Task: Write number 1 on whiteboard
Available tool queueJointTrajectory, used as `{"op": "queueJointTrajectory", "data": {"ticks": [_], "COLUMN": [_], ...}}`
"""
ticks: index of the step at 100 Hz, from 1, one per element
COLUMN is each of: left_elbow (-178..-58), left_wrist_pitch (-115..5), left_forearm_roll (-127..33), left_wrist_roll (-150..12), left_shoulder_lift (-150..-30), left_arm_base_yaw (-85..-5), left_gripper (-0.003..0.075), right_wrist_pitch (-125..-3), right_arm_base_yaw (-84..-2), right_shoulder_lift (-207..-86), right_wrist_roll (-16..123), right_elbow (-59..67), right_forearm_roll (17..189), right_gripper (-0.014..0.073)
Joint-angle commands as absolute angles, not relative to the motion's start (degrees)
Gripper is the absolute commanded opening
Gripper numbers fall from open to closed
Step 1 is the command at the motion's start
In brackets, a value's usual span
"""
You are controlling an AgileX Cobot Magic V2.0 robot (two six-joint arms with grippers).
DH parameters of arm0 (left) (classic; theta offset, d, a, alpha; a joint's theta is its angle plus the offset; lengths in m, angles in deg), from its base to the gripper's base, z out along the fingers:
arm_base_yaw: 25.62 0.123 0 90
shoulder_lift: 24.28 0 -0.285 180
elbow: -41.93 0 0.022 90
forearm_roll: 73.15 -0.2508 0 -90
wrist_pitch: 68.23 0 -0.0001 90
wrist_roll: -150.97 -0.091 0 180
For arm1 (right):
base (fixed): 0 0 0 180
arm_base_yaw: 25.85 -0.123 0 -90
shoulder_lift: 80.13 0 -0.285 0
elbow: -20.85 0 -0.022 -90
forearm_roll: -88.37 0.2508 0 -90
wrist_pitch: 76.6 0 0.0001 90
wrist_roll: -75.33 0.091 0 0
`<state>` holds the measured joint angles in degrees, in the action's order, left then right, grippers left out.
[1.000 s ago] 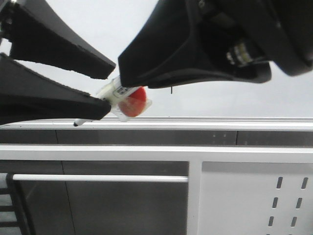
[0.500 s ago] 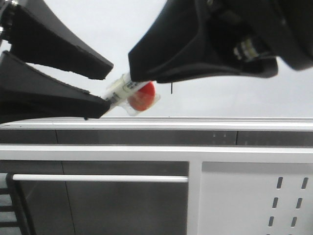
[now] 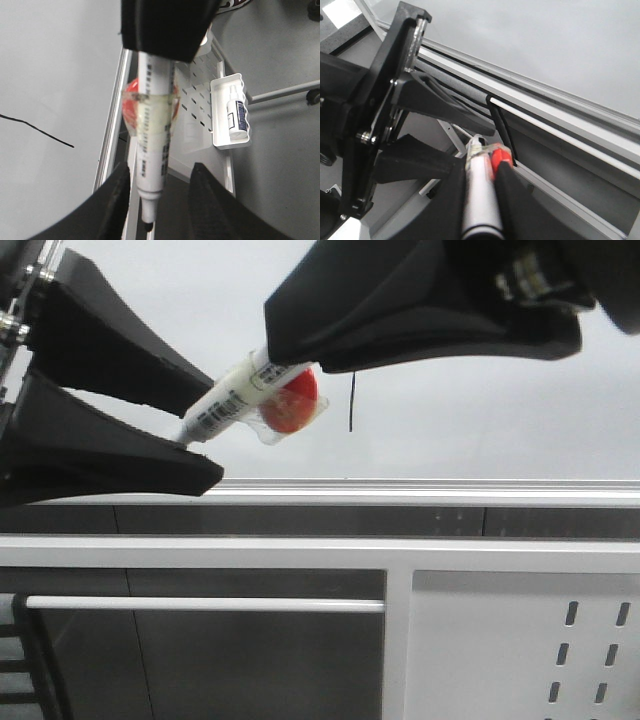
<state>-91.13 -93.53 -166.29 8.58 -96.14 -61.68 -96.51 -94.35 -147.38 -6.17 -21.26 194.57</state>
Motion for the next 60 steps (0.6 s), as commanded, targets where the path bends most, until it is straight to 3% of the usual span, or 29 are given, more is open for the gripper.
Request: {"op": "queueJointTrajectory", "data": {"ticks": [1, 60], "left_elbow": [-93.2, -96.0], "left_wrist_pitch": [-93.7, -96.7], "left_forearm_roll": [-164.0, -163.7], "left_wrist_roll": [9.3, 9.3], "left_shoulder_lift": [-95.4, -95.4], "left_arm_base_yaw": [-62.1, -62.2], "left_gripper": [0.0251, 0.0251], "right_wrist_pitch": [-96.3, -97.3], "right_arm_base_yaw": [-94.5, -94.5], "right_shoulder_lift": [-146.0, -146.0], "right_wrist_roll": [-6.9, -6.9], "right_elbow": [-19.2, -19.2], "right_forearm_roll": [192.5, 192.5], "right_gripper": [-0.0050, -0.0050]}}
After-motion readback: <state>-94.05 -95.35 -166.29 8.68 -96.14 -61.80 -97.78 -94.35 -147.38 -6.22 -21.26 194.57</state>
